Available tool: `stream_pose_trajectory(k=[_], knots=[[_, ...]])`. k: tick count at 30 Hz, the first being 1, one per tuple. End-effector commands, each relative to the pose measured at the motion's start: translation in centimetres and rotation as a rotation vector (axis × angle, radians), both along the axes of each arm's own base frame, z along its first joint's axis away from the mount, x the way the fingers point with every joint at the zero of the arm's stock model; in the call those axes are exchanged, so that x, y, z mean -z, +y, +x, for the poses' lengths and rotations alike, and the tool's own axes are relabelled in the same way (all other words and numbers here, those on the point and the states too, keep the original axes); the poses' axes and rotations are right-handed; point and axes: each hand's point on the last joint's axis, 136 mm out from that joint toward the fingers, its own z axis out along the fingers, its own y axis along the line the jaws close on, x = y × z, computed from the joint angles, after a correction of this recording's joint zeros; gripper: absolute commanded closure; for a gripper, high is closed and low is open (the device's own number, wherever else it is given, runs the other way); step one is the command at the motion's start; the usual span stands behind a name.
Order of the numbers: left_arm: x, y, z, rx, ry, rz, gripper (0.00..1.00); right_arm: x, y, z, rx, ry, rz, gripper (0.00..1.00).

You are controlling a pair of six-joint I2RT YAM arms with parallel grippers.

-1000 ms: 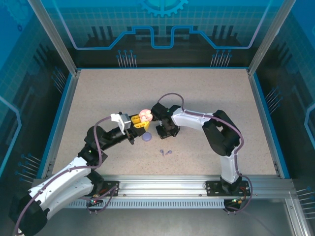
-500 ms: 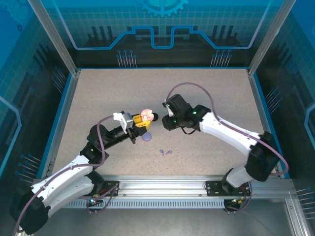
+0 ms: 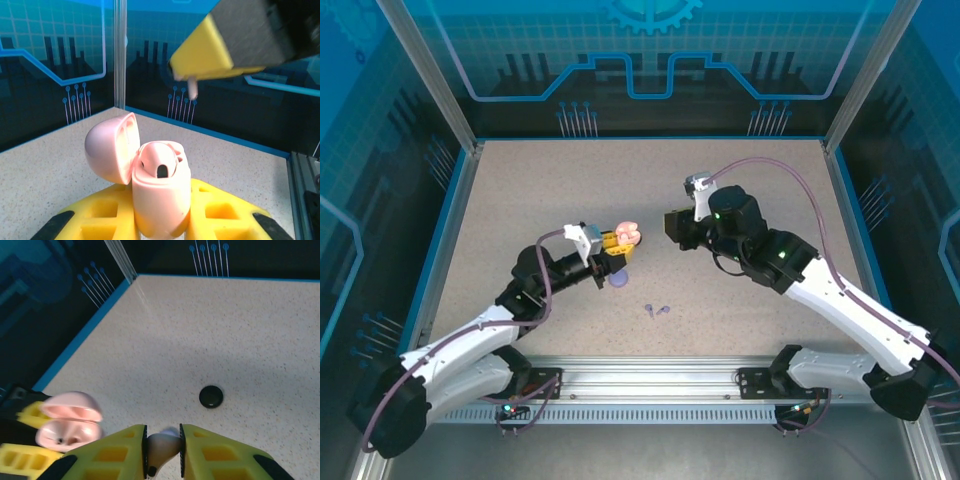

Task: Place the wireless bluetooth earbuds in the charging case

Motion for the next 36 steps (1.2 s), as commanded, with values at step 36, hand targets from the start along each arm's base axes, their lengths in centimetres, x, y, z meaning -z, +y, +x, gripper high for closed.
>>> stream_pose_trajectory(k=[36], knots=[[-2.2,-1.6,1.2,-0.044,-0.086,0.010,1.00,-0.8,5.2,0.1,0.023,-0.064,0.040,0.77]])
